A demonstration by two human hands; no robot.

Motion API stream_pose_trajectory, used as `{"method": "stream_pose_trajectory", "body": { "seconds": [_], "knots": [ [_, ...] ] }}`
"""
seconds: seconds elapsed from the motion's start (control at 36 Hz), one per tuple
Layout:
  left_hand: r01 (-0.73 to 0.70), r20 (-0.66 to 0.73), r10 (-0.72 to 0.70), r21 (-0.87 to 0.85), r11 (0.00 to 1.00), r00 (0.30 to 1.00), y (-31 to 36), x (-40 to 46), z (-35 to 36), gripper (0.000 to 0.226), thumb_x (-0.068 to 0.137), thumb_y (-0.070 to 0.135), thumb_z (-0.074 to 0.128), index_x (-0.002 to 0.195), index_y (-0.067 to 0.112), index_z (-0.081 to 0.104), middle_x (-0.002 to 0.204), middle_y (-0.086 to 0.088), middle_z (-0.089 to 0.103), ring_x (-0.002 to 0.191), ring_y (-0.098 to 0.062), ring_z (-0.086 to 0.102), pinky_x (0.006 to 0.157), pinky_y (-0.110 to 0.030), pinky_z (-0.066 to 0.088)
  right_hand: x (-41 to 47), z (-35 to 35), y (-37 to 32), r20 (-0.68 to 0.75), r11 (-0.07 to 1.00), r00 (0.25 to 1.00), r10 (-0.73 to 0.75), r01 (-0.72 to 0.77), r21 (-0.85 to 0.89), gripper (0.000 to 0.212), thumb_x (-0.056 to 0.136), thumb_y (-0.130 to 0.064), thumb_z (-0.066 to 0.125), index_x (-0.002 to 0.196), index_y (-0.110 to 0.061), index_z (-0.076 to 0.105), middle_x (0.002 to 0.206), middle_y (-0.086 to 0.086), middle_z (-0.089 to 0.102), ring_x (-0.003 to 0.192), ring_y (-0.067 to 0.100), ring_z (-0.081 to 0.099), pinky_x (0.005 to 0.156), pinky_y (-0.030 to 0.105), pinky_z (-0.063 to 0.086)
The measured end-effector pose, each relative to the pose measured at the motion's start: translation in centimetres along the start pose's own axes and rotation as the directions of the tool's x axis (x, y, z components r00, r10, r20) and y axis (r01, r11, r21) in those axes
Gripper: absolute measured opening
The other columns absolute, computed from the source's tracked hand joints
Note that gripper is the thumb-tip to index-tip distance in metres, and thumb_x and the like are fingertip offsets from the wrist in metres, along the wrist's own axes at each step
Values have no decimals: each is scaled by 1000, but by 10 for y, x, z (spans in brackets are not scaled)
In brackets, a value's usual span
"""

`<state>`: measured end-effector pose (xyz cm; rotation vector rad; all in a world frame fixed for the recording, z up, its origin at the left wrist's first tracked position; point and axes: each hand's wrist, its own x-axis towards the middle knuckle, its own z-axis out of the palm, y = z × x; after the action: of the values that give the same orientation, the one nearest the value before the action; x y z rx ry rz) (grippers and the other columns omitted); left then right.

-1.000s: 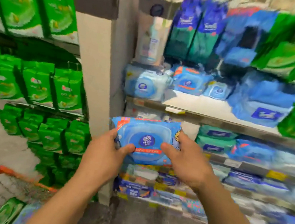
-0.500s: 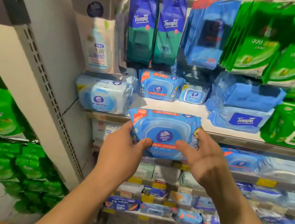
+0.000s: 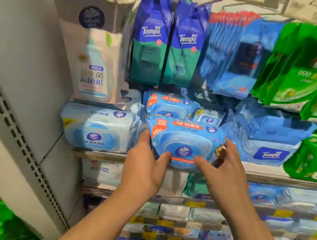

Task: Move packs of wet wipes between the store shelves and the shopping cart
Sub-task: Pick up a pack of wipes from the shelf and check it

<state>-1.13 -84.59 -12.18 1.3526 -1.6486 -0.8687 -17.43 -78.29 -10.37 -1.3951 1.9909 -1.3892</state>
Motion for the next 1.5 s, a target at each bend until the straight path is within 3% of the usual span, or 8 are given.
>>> {"method": "stream_pose_trajectory", "body": {
  "seconds": [0.31, 0.44, 0.56, 0.72, 0.89, 1.06, 1.42, 1.5],
  "knots": [
    [31, -73, -34, -49, 998, 997, -11, 42, 37, 52, 89, 15, 71, 134, 27, 48, 125, 7, 68, 115, -20, 64, 84, -26, 47, 62, 26, 34, 27, 996, 1000, -10, 7, 85, 63, 80, -2, 79, 130, -26, 49, 113, -14, 69, 87, -15, 63, 72, 3, 46],
    [15, -84, -17, -23, 1000, 996, -16, 59, 44, 54, 88, 10, 72, 135, 22, 47, 126, 6, 65, 110, -7, 54, 74, -5, 30, 89, 43, 60, 144, 991, 990, -7, -13, 137, 68, 81, -9, 82, 135, -28, 45, 120, -13, 72, 108, 6, 70, 97, 40, 56],
    [-6, -112, 9, 27, 1000, 994, -23, 64, 50, 56, 86, 13, 76, 131, 26, 47, 114, 20, 56, 102, 2, 54, 76, 4, 33, 102, 49, 68, 200, 981, 979, -39, -1, 194, 83, 72, -9, 91, 136, -20, 40, 123, -6, 72, 110, 17, 71, 91, 41, 59],
    [46, -134, -33, 91, 995, 990, -27, 70, 53, 73, 84, 28, 77, 144, 29, 35, 128, 8, 64, 122, -18, 59, 100, -39, 50, 111, 60, 62, 167, 984, 984, -60, 30, 175, 92, 76, -5, 86, 147, -13, 28, 121, -9, 64, 92, -12, 65, 81, 3, 49],
    [86, -140, -96, -80, 993, 985, -19, 74, 52, 68, 83, 14, 79, 135, 28, 38, 99, 31, 59, 79, 31, 54, 69, 5, 38, 110, 76, 55, 150, 991, 985, -81, 64, 115, 88, 80, -10, 84, 146, -15, 26, 131, -5, 62, 109, 7, 63, 79, 3, 47],
    [123, -157, -140, -117, 986, 978, -15, 74, 55, 89, 68, 37, 75, 146, 31, 33, 122, 13, 68, 108, -4, 67, 101, -34, 52, 109, 72, 53, 186, 995, 978, -97, 89, 49, 91, 83, -17, 82, 150, -14, 19, 138, 0, 61, 116, 13, 63, 70, -8, 35],
    [127, -140, -160, -220, 967, 977, -14, 71, 55, 78, 58, 41, 74, 130, 36, 46, 115, 16, 71, 106, -3, 69, 101, -41, 54, 109, 59, 57, 215, 995, 974, -66, 48, 88, 78, 82, -16, 81, 138, -33, 28, 103, -34, 56, 93, -5, 62, 83, 19, 50],
    [119, -120, -153, -249, 961, 981, -14, 71, 55, 79, 55, 39, 77, 128, 34, 47, 113, 15, 73, 105, -5, 70, 100, -43, 55, 108, 56, 57, 220, 995, 973, -69, 50, 87, 76, 84, -15, 78, 141, -30, 30, 107, -22, 59, 98, 1, 60, 81, 19, 45]
  ]
}}
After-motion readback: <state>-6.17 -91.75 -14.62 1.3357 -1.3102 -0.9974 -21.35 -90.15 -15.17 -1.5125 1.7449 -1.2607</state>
